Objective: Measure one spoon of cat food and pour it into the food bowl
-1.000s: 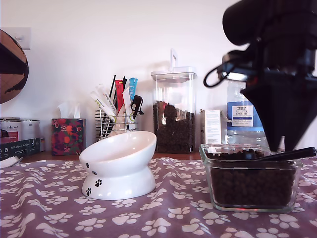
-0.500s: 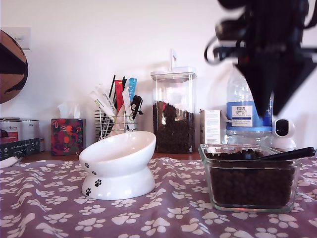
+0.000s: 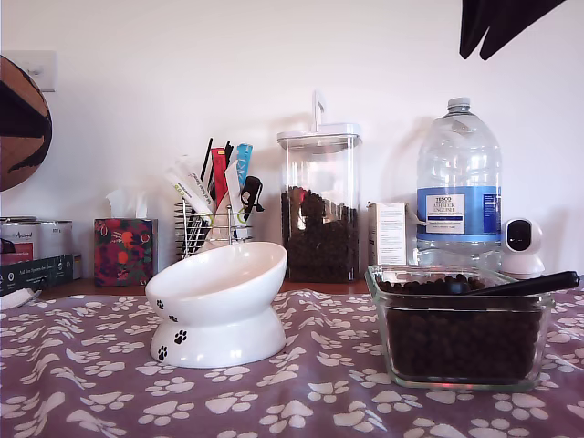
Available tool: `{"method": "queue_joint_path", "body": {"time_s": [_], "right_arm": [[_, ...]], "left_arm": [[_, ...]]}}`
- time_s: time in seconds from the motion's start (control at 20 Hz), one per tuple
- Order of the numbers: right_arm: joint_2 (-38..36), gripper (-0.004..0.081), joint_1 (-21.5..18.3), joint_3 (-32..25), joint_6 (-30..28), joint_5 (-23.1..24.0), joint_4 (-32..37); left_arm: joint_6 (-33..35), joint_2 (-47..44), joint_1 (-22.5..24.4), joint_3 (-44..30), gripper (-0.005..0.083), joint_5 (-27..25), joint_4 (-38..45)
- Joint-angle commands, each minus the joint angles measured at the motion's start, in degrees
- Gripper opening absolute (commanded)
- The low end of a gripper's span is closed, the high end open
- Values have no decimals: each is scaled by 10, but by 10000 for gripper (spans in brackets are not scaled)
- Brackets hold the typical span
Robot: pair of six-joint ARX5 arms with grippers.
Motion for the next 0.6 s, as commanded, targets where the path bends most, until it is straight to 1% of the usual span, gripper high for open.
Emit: {"method": "queue_joint_path", "body": {"time_s": [0.0, 0.15, 0.3, 0.45, 0.55], "right_arm": [[-45, 132, 3, -71, -1, 2, 70], [-124, 103, 3, -173, 0, 1, 155], [-205, 103, 10, -264, 19, -4, 204], [-269, 103, 31, -322, 13, -3, 208], [-293, 103, 49, -334, 12, -3, 183]], "left_arm": [[0, 3, -1, -1, -20, 0, 4], [0, 3, -1, -1, -20, 0, 3], [0, 3, -1, -1, -20, 0, 2], [0, 3, -1, -1, -20, -1, 2], [0, 3, -1, -1, -20, -1, 0]]}}
